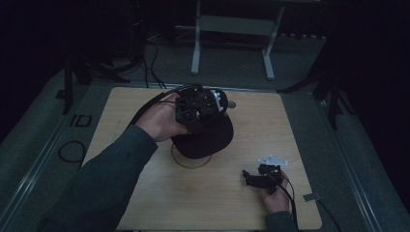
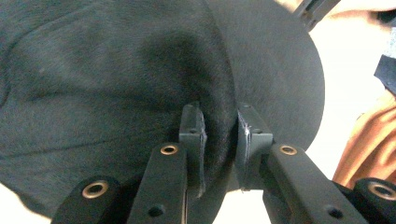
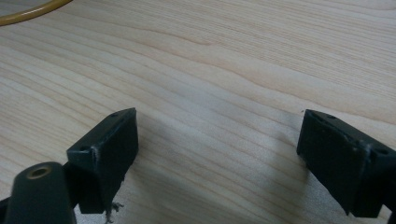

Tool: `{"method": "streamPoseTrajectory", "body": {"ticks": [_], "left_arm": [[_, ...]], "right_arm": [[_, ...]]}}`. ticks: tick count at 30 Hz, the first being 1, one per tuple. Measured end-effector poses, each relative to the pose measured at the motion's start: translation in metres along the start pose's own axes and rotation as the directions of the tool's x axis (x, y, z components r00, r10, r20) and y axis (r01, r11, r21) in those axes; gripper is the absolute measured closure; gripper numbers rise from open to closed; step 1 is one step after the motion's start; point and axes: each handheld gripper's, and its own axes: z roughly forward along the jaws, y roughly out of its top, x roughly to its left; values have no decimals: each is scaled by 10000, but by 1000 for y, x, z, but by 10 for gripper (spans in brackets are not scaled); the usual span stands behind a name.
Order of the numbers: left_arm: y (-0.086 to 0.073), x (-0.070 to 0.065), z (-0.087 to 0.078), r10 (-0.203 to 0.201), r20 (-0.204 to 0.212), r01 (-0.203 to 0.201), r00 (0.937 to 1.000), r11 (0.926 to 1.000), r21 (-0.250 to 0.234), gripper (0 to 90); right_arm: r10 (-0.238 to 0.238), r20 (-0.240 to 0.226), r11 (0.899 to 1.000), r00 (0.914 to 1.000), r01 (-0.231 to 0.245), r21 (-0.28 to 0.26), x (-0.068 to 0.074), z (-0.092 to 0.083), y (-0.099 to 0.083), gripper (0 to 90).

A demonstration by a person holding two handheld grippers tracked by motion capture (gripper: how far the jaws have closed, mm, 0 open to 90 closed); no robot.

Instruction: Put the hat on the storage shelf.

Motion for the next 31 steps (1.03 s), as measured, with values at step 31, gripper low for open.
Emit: {"method": "streamPoseTrajectory", "body": {"ticks": [31], "left_arm": [[-22, 21, -6, -934, 255, 955, 9953, 9908, -957, 509]], "right_arm": [[-13, -3, 10000, 10000, 13, 6, 0, 0, 0, 126]]}}
